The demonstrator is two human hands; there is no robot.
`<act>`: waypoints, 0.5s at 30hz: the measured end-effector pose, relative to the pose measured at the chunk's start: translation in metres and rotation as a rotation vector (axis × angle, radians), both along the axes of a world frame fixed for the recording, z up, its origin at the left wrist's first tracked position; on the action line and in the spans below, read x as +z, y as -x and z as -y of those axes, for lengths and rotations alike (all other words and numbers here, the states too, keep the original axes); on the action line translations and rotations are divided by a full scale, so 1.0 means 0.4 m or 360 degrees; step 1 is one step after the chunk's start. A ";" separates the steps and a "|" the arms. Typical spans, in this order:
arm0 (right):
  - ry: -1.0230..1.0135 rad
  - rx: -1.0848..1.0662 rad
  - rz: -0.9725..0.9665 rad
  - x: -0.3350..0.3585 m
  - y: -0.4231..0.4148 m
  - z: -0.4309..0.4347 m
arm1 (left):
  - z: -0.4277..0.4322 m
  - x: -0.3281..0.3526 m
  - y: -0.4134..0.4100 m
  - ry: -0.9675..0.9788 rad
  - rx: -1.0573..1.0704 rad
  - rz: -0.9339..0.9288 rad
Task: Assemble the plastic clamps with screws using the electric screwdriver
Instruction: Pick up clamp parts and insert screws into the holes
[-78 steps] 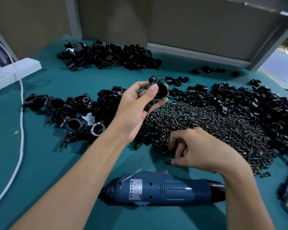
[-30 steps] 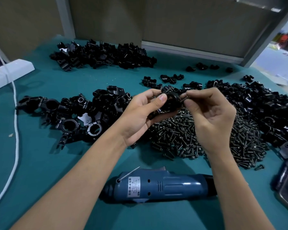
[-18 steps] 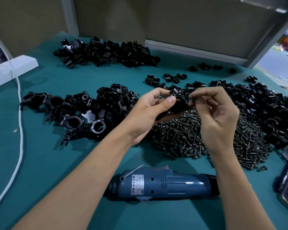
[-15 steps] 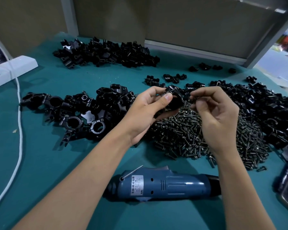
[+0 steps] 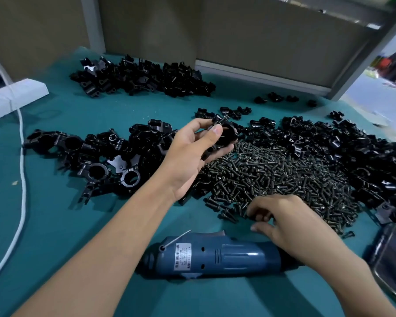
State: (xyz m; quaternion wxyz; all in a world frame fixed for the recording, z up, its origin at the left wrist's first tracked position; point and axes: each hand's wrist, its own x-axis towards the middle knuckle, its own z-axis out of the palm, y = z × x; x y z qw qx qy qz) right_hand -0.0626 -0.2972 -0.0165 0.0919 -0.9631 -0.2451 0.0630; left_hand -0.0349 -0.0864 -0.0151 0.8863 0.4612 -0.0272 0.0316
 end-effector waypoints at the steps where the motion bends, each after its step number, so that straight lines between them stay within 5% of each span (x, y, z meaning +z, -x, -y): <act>1: 0.0016 0.0000 0.0026 -0.001 0.001 -0.004 | -0.001 0.000 0.001 -0.0008 0.0002 -0.0002; 11: 0.0205 -0.0018 0.0209 0.005 -0.024 -0.003 | -0.004 -0.005 0.002 -0.0021 -0.0010 -0.0017; 15: -0.0795 -0.0091 0.0138 0.067 -0.042 -0.018 | -0.002 -0.012 -0.004 -0.0017 -0.0045 -0.0022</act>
